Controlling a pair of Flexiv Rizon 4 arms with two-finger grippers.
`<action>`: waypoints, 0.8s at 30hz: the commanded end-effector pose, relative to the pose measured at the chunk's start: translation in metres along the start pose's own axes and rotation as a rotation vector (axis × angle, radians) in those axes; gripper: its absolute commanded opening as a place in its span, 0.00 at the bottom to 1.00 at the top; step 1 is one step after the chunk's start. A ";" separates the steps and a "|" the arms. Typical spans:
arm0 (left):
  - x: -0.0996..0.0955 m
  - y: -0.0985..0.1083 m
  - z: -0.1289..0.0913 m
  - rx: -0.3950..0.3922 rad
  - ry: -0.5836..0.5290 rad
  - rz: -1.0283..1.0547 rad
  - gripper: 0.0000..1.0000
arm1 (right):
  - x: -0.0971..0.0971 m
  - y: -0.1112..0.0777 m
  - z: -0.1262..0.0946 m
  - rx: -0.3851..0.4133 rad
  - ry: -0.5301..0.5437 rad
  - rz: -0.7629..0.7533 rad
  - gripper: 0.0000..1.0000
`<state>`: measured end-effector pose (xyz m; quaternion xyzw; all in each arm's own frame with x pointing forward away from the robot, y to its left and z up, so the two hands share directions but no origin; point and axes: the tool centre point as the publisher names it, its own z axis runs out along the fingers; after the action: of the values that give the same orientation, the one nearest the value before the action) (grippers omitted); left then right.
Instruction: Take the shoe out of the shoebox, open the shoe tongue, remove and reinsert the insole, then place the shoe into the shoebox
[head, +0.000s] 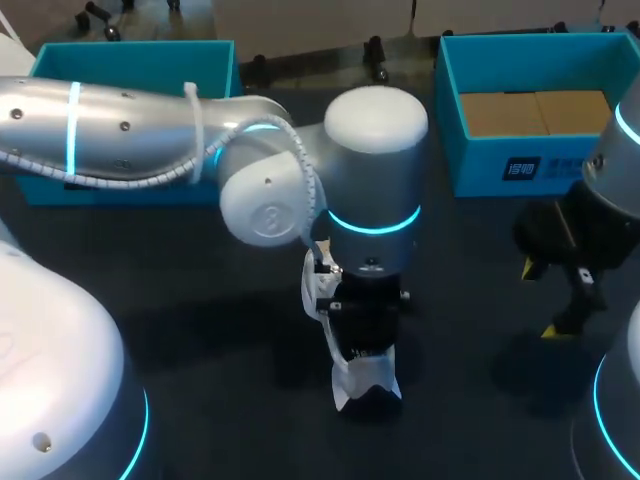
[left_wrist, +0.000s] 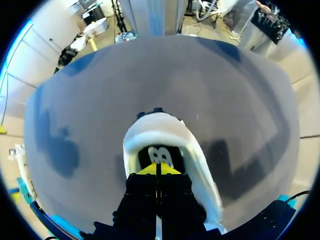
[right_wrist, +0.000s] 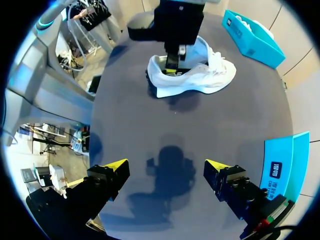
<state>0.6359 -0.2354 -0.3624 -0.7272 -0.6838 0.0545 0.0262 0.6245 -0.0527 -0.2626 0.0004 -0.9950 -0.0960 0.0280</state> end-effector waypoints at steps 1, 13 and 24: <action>0.010 0.002 -0.012 -0.040 -0.015 -0.037 0.00 | 0.001 0.000 0.001 0.001 -0.002 0.000 1.00; 0.009 0.017 -0.013 -0.084 0.017 -0.129 0.00 | 0.001 0.000 0.001 0.001 -0.002 0.000 1.00; 0.018 0.024 -0.006 -0.099 0.028 -0.228 0.36 | 0.001 0.000 0.001 0.001 -0.002 0.000 1.00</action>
<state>0.6607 -0.2202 -0.3581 -0.6462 -0.7631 0.0050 0.0052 0.6244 -0.0527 -0.2626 0.0003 -0.9950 -0.0960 0.0280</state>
